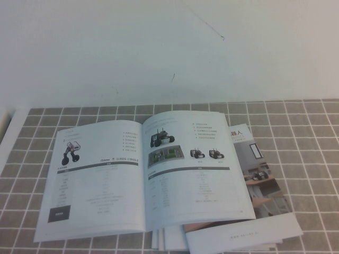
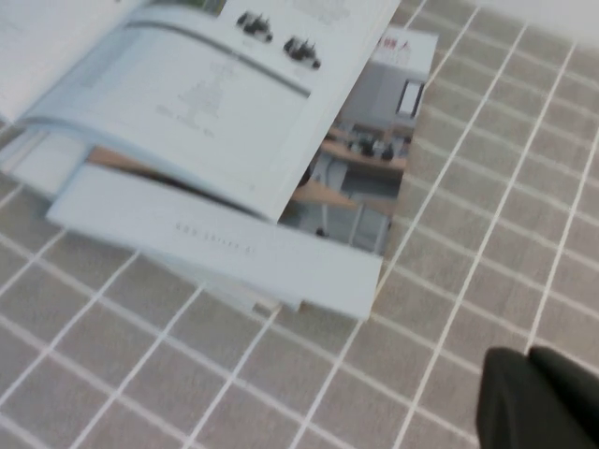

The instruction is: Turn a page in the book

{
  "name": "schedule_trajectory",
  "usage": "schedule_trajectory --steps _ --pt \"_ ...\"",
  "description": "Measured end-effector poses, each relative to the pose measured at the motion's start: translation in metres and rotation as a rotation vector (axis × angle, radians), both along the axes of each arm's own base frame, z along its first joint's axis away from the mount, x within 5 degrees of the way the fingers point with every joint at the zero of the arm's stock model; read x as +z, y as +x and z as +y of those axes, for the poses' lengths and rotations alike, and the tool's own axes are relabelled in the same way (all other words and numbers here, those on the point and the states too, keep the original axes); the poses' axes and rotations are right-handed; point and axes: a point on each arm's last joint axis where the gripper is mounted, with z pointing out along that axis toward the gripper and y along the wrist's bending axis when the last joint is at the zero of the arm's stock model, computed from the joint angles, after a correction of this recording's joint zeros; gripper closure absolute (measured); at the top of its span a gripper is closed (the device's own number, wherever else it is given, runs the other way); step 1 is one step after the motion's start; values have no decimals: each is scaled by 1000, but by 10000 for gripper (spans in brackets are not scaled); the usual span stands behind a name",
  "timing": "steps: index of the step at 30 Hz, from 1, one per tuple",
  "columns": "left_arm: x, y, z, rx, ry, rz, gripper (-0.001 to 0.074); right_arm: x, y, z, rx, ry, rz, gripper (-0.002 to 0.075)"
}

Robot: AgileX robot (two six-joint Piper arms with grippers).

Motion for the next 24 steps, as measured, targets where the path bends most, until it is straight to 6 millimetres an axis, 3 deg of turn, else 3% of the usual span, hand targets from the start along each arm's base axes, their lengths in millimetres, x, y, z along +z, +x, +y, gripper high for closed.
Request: schedule_trajectory --steps 3,8,14,24 --pt "0 0 0 0 0 -2 739 -5 -4 -5 -58 39 -112 727" --pt "0 0 0 0 0 -2 739 -33 -4 -16 -223 29 -293 727" --pt "0 0 0 0 0 -1 739 -81 0 -23 -370 7 -246 727" --pt "0 0 0 1 -2 0 739 -83 0 -26 -475 66 -231 727"
